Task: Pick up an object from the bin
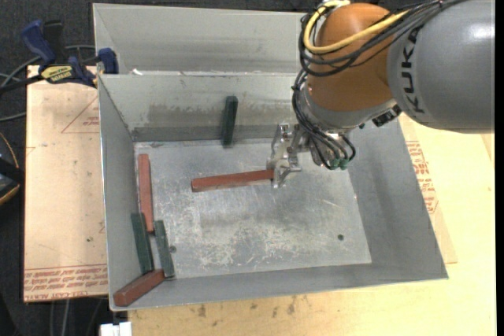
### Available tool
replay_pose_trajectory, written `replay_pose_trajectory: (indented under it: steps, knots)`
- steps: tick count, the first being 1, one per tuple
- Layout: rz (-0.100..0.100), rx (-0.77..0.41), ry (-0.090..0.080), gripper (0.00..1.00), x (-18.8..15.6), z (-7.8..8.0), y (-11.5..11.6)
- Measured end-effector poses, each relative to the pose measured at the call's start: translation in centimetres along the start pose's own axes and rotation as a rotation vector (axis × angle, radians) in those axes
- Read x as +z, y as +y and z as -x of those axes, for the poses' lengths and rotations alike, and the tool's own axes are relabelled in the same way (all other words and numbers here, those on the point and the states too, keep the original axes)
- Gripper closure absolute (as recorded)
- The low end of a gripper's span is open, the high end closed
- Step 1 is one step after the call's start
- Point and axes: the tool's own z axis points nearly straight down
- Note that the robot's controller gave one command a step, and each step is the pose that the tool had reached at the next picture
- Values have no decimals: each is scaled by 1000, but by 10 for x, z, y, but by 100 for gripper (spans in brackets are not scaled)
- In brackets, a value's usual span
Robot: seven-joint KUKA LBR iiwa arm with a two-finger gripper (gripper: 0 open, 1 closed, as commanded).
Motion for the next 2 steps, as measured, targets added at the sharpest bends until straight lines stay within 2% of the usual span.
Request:
replay_pose_trajectory:
  steps: [1, 2]
  knots:
    - [0, 0, 0, 100, 0, 0, 0]
    - [0, -8, 4, 100, -31, -2, -4]
